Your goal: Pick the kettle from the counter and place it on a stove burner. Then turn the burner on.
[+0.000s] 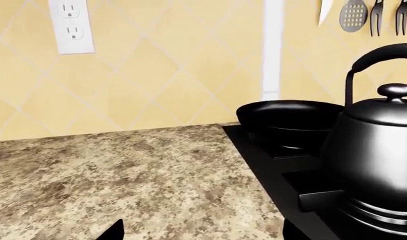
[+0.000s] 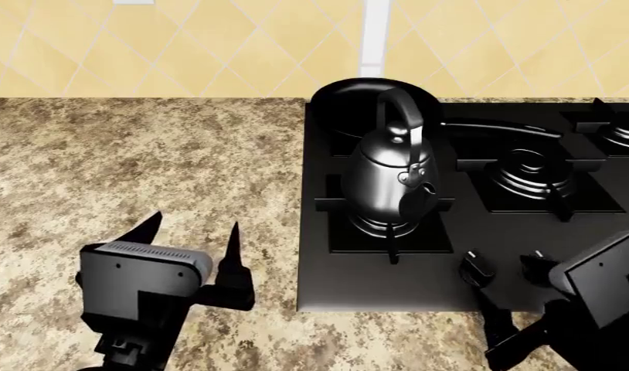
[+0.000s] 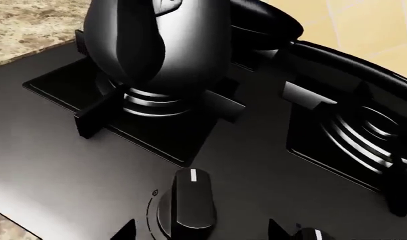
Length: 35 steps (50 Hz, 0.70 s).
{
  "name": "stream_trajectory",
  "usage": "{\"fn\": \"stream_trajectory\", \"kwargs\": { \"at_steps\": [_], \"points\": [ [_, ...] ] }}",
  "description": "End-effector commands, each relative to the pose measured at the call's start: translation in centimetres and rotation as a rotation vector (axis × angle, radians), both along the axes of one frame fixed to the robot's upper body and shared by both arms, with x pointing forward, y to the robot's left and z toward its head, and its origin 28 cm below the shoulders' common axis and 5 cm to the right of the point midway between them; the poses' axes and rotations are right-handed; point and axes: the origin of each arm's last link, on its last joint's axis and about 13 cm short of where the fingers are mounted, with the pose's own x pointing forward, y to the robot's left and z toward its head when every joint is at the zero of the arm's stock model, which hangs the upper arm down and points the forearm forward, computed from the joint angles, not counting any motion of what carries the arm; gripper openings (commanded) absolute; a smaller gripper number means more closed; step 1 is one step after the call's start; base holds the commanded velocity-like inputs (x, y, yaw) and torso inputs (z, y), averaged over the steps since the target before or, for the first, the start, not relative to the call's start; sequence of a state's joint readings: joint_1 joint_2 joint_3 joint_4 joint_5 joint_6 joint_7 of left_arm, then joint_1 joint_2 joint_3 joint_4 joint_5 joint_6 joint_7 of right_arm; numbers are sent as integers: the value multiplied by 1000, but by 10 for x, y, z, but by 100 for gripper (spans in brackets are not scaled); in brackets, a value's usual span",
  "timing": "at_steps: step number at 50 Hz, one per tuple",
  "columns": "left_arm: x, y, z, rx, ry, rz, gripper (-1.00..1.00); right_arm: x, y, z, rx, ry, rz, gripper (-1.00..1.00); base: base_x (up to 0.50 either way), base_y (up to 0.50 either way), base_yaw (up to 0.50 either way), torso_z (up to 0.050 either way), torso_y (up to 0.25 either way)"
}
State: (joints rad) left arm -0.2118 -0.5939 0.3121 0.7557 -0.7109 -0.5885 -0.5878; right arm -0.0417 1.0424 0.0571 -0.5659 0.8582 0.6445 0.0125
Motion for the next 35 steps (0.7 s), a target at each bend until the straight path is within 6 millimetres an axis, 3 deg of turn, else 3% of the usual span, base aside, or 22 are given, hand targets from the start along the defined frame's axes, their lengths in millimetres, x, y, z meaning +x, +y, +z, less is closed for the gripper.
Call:
{"fn": "stream_trajectory", "kwargs": {
  "at_steps": [1, 9, 18, 35],
  "points": [
    [-2, 2, 2, -11, -12, 5, 100, -22, 4, 23, -28, -41, 13, 100, 0, 0, 0, 0, 0],
    [-4, 6, 0, -21, -17, 13, 100, -50, 8, 43, -15, -108, -17, 100, 0, 0, 0, 0, 0],
    [-19, 7, 4, -21, -43, -14, 100, -71, 9, 46, -8, -127, -43, 100, 0, 0, 0, 0, 0],
    [-46, 15, 7, -41, -81, -28, 100, -83, 18, 46, -4, -140, -32, 100, 0, 0, 0, 0, 0]
  ]
}}
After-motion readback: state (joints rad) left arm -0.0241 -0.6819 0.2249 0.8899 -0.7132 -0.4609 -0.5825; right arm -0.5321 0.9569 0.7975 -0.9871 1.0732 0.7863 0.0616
